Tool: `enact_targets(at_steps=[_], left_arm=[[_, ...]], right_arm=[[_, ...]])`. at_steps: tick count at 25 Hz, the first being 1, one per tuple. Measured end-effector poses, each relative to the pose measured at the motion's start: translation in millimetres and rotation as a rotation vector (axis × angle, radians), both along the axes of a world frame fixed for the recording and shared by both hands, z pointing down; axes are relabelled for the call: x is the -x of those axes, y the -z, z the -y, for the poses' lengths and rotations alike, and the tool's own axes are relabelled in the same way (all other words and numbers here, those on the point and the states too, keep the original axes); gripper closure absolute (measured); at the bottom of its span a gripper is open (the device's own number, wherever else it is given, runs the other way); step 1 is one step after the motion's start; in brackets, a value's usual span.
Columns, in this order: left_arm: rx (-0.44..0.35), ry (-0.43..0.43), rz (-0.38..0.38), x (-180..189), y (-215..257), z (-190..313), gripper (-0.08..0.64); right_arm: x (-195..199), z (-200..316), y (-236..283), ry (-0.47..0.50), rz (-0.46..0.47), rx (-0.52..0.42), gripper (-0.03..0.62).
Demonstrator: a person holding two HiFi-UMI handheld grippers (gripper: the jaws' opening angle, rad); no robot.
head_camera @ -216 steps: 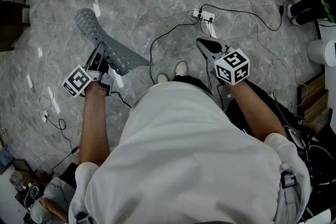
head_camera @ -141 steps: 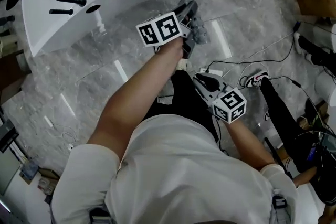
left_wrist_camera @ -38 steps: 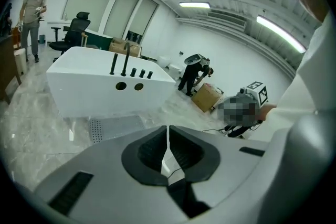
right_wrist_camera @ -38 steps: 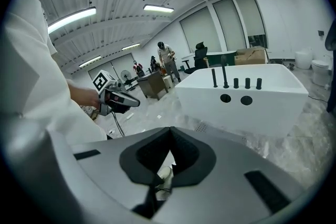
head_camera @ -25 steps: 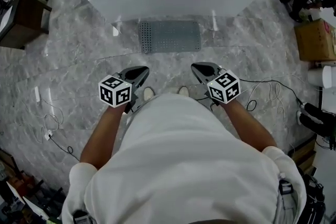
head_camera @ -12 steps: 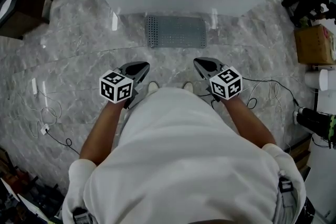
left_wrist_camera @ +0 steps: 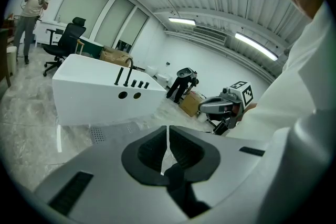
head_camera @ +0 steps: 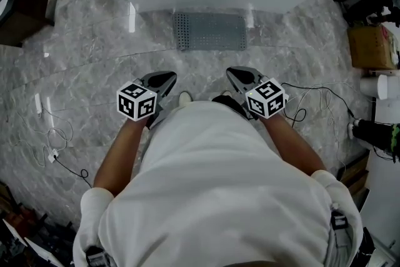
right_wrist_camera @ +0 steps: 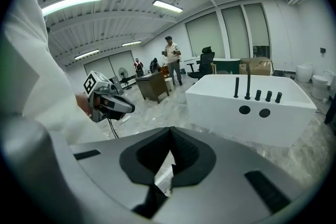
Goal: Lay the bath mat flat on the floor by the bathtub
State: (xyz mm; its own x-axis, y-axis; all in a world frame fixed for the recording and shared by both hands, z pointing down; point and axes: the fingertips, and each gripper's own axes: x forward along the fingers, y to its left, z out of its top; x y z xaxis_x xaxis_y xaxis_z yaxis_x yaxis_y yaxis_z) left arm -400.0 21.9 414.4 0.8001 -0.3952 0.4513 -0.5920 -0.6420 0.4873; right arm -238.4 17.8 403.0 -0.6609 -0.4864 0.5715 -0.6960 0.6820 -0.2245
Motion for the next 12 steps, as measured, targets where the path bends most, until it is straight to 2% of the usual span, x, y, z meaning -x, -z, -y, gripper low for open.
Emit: enact_targets(at_steps=[12], left_arm=[[0.000,-0.024,-0.019,9.2,-3.7,17.0,0.532]], right_arm=[[19.4,12.9,3.6,-0.004,-0.024,-0.006,0.584]])
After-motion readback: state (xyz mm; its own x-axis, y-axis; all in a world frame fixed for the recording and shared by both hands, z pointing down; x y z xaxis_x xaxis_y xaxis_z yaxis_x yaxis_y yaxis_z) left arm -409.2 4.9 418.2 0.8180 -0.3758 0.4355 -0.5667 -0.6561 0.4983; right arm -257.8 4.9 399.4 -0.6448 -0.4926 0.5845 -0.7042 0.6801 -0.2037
